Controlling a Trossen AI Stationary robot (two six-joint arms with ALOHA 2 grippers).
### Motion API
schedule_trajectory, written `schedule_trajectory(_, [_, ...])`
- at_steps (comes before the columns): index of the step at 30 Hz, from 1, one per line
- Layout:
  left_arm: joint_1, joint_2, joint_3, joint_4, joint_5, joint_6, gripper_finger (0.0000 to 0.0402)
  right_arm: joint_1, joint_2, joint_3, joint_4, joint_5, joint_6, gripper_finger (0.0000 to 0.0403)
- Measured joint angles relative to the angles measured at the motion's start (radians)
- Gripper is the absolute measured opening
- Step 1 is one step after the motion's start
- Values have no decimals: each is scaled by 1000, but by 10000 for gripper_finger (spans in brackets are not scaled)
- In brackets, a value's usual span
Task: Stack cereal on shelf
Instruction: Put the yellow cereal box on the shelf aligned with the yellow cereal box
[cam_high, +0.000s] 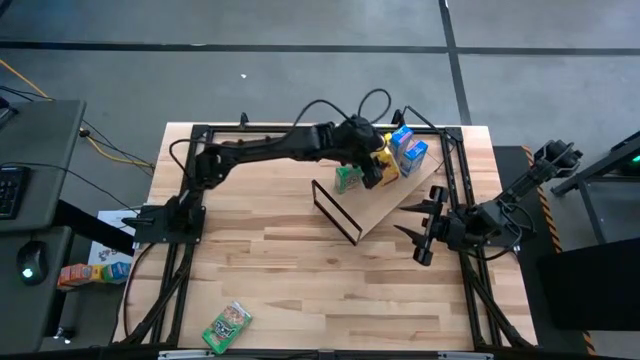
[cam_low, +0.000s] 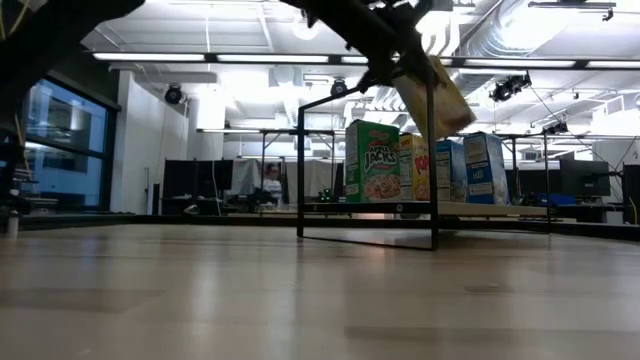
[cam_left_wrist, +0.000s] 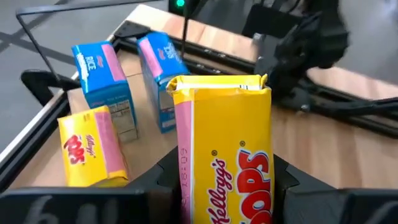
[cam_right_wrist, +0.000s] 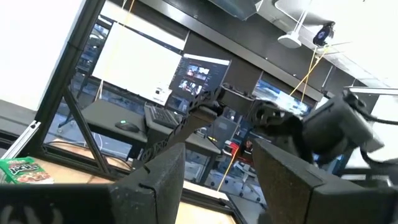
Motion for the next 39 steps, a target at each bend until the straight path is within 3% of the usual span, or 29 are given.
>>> schedule_trajectory(20, [-36,108,0,52,-164,13,108,0,0,0,-2,0,5,184])
schedule_trajectory(32, [-46,153,1,31,-164,46,110,0,0,0,0,0,5,184])
schedule_trajectory(39, [-46,168,0,46,-164,66,145,0,0,0,-2,0,5,184])
